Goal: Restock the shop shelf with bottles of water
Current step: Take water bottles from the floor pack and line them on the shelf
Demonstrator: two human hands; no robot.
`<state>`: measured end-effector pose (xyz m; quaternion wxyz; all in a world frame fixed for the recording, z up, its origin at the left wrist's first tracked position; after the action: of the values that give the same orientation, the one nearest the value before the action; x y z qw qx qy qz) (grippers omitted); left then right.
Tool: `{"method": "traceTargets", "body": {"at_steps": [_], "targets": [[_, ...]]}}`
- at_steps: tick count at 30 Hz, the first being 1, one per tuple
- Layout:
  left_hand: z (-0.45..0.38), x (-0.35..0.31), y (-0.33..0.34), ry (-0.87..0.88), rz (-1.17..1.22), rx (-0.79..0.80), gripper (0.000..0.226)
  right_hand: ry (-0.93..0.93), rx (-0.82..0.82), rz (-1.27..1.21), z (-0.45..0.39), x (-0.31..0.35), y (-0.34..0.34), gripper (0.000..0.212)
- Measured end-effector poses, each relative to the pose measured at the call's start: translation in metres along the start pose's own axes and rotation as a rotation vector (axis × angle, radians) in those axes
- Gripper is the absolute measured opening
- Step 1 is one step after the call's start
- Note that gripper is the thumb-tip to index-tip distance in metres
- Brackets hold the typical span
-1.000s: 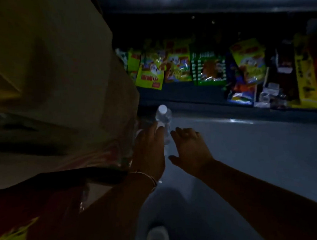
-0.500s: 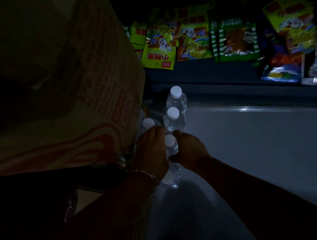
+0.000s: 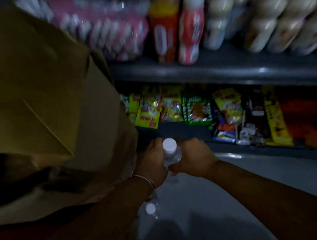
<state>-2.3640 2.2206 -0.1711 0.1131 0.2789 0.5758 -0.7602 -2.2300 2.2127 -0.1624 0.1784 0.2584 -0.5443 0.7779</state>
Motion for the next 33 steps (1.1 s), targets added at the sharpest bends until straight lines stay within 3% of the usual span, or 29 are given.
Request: {"method": "traceTargets", "body": {"at_steps": [7, 10, 13, 15, 17, 21, 26, 29, 33], "targets": [[0.02, -0.154, -0.187, 0.213, 0.144, 0.033, 0.047, -0.145, -0.112, -0.018, 0.075, 0.112, -0.206, 0.022], [0.034, -0.213, -0.276, 0.255, 0.323, 0.172, 0.057, -0.218, -0.129, 0.035, 0.11, 0.173, -0.297, 0.033], [0.053, -0.273, -0.374, 0.343, 0.286, 0.2, 0.068, -0.332, -0.22, 0.012, 0.142, 0.232, -0.382, 0.043], [0.067, -0.312, -0.437, 0.422, 0.285, 0.164, 0.073, -0.381, -0.292, -0.052, 0.157, 0.271, -0.437, 0.04], [0.081, -0.346, -0.496, 0.443, 0.301, 0.069, 0.064, -0.414, -0.346, -0.064, 0.174, 0.313, -0.487, 0.031], [0.102, -0.404, -0.6, 0.511, 0.463, -0.054, 0.052, -0.48, -0.482, -0.23, 0.2, 0.394, -0.577, 0.035], [0.115, -0.448, -0.703, 0.579, 0.598, -0.199, 0.043, -0.598, -0.619, -0.365, 0.206, 0.48, -0.663, 0.066], [0.108, -0.46, -0.749, 0.648, 0.614, -0.268, 0.034, -0.624, -0.638, -0.42, 0.199, 0.52, -0.703, 0.048], [0.079, -0.462, -0.794, 0.669, 0.629, -0.32, 0.036, -0.64, -0.673, -0.454, 0.175, 0.562, -0.739, 0.041]]}}
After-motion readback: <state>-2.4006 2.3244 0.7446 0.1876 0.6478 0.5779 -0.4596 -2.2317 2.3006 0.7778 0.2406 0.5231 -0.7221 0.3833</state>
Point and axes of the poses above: each hand's wrist, its own z-axis away from the middle knuckle, its own y-axis out of the palm, x = y × z, the point moved 1 cm from there along -z, towards the middle knuckle, and after that the axes turned 9 degrees about -z, right-handed, at the moved point
